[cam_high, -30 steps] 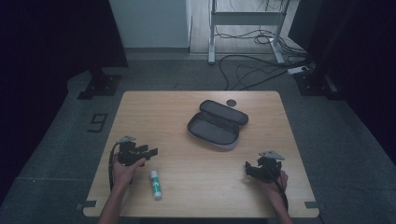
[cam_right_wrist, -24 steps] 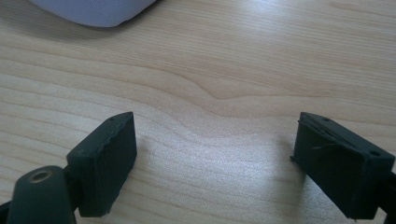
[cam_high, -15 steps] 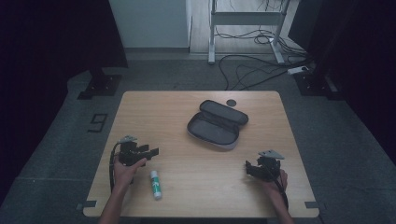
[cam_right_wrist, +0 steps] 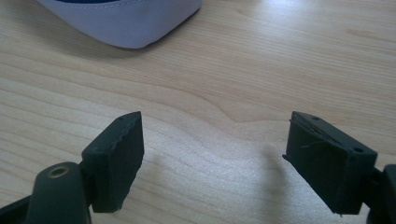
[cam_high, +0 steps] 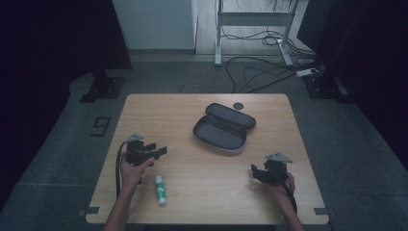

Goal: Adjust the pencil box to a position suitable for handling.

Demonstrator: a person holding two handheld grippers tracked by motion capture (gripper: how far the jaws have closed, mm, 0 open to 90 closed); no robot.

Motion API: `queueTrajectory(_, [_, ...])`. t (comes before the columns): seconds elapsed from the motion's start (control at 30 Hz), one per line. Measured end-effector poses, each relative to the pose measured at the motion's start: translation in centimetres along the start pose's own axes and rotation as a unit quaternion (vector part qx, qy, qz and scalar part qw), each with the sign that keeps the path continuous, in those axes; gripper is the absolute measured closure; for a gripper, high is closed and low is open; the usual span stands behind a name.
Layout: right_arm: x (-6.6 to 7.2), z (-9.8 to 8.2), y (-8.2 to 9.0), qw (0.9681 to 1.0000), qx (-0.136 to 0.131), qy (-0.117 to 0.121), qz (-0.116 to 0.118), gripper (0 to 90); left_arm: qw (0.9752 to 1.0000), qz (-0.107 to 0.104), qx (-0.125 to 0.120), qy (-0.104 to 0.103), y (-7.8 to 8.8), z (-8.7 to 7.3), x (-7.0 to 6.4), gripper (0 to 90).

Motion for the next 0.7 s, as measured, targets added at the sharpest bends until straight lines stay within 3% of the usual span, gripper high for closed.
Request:
queueTrajectory(0.23, [0.4,-0.1,-0.2,1.0000,0.005,0.003,0.003,19.2,0.9999,-0.012,0.006,-0.007,-1.0,0.7,-1.1,33.9])
queueTrajectory(0.7, [0.8,0.4,-0.2,0.9999,-0.004,0.000,0.011,19.6,0.9995,-0.006,0.023,-0.021,-3.5,1.7,-2.4,35.1])
Point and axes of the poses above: each handheld gripper's, and its own axes: y roughly backward along the jaws, z roughly out of its top, x roughly to its left, the point moved 4 cm from there along -y, roughly forward along the jaws, and after that the axes turned 7 degrees about -x, right-handed, at the moved point
